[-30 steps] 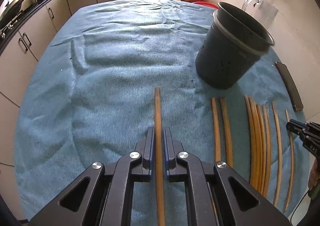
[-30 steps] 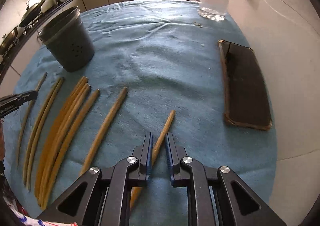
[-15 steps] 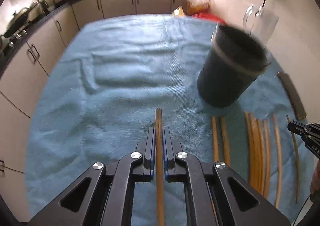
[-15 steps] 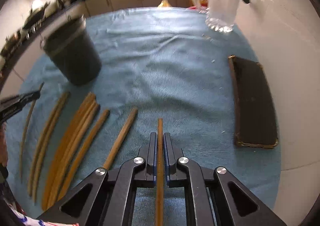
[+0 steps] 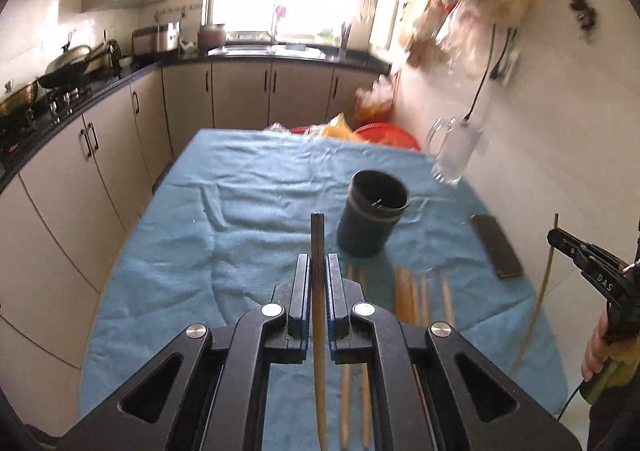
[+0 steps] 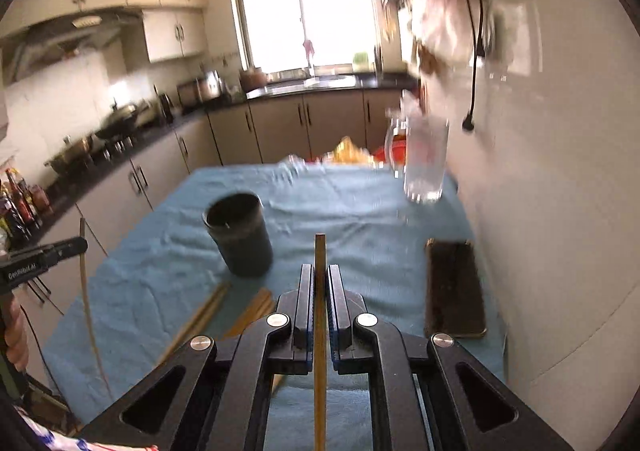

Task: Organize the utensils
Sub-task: 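Lower both held chopsticks into the grey holder cup and open both grippers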

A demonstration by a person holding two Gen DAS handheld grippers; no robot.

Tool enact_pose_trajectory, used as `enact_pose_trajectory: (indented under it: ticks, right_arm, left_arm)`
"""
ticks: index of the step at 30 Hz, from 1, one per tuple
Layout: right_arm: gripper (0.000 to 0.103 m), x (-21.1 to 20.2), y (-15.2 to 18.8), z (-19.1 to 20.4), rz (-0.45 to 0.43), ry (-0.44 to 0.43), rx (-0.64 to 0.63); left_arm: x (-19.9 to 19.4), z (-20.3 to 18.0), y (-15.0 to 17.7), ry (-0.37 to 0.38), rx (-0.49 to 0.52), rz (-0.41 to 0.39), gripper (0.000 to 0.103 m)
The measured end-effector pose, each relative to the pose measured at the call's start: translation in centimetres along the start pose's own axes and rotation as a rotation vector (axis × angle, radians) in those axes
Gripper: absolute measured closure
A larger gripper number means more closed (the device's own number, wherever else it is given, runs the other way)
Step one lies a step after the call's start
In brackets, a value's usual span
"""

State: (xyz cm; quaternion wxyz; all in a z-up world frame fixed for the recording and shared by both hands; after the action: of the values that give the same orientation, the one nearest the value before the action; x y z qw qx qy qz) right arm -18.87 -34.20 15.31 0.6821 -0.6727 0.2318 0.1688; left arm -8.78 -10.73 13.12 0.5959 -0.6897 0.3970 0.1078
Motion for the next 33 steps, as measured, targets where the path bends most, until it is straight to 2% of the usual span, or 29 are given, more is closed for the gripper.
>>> enact_pose_trajectory:
  ticks: [4,8,13,18,21,29,33]
  right_arm:
    - [0.097,-2.2,-0.3,0.8,-0.056,0.018,-0.017]
    - [0.097,-3.4,-1.0,1.3,-0.090,0.017,-0.030]
    - [0.097,-3.9,-2.0,1.1,-0.112,0.011,-0.024]
    - [0.097,-3.3,-3.9,1.0,-0.135,-0.004,-0.020]
    - [0.097,-2.8,-5.9,1.0,-0.157,-0.011,-0.024]
    - [0.097,-0.7,-13.4,1.6,-0.254,-0.080,0.009]
    - [0.097,1.3,-16.7,2.3,-0.293,-0.098,0.020]
  left_arm:
    - [-3.1,-1.3,0.4,0.011,0.021,-0.073,0.097]
    - [-4.9,-2.6,0.4,0.032,0.034,-0.113,0.097]
    - [-5.5,-3.4,-0.5,0.054,0.019,-0.126,0.097]
    - [-4.7,-3.9,-2.9,0.075,-0.020,-0.137,0.097]
    - [-4.1,-4.4,-5.1,0.077,-0.034,-0.167,0.097]
    - [-2.1,-6.7,-13.2,0.076,-0.076,-0.310,0.097]
    - [0.5,-7.3,-17.0,0.081,-0.120,-0.321,0.097]
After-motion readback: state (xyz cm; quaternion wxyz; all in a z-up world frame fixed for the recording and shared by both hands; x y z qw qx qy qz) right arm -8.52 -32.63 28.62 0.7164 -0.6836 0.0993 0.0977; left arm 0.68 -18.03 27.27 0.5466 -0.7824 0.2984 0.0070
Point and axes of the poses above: each gripper's, at about its wrist camera, not at the fingertips, and x roughly the way its jaws point, z to its left, y to its underside, the point moved 6 cm from there along x, roughly the way its jaws point, and after that the axes turned 10 degrees about -x, right-handed, at the moved point
